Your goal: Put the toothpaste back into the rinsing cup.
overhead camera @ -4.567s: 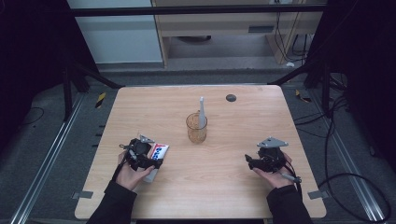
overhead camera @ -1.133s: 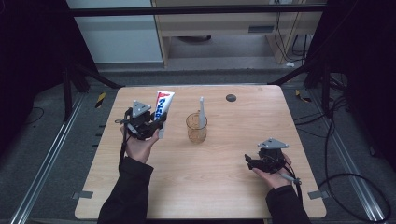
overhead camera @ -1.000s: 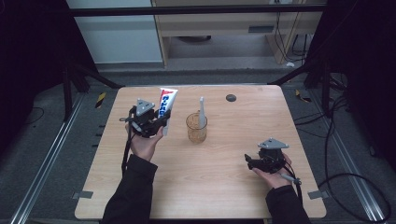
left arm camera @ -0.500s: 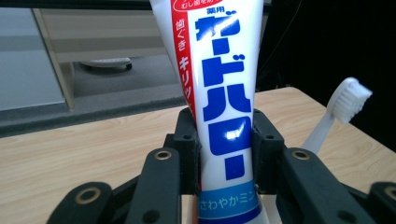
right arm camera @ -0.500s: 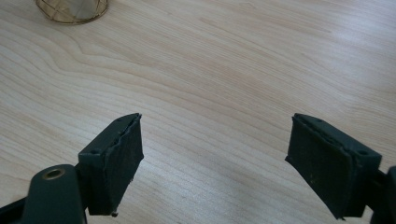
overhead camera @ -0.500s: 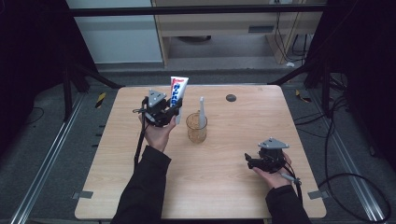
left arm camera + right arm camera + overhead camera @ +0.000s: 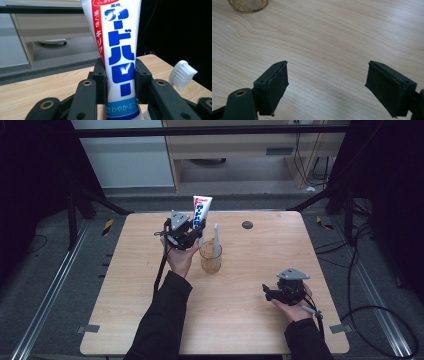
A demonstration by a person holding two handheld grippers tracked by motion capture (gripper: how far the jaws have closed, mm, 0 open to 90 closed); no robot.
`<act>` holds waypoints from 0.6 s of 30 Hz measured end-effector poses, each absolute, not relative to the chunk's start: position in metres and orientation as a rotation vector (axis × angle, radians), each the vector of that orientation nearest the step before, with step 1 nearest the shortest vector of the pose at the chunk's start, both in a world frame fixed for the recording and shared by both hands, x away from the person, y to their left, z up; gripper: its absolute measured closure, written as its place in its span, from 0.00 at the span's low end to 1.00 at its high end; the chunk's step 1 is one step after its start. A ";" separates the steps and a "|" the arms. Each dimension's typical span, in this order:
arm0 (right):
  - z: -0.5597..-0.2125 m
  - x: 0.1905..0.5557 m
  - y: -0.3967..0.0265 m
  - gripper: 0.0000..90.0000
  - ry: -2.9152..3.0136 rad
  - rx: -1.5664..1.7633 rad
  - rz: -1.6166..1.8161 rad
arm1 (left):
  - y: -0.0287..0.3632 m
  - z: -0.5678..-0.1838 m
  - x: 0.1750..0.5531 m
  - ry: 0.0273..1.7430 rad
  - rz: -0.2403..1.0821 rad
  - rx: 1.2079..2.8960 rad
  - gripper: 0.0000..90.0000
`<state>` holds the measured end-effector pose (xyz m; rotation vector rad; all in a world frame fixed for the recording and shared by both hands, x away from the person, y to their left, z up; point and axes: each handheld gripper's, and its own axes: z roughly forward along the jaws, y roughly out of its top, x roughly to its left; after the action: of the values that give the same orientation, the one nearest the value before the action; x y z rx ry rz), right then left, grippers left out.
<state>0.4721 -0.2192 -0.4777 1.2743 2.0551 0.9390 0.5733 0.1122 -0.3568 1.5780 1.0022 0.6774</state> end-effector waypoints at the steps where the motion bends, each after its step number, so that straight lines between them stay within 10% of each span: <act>1: -0.478 0.472 -0.219 0.20 2.054 1.274 0.941 | 0.111 -0.357 0.575 1.001 0.673 1.579 0.76; 18: -0.480 0.472 -0.218 0.20 2.058 1.262 0.918 | 0.098 -0.379 0.591 1.005 0.667 1.591 0.76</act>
<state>0.4724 -0.2182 -0.4803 1.2624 2.0580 0.9178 0.5908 0.0981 -0.3785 1.5905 1.0047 0.6672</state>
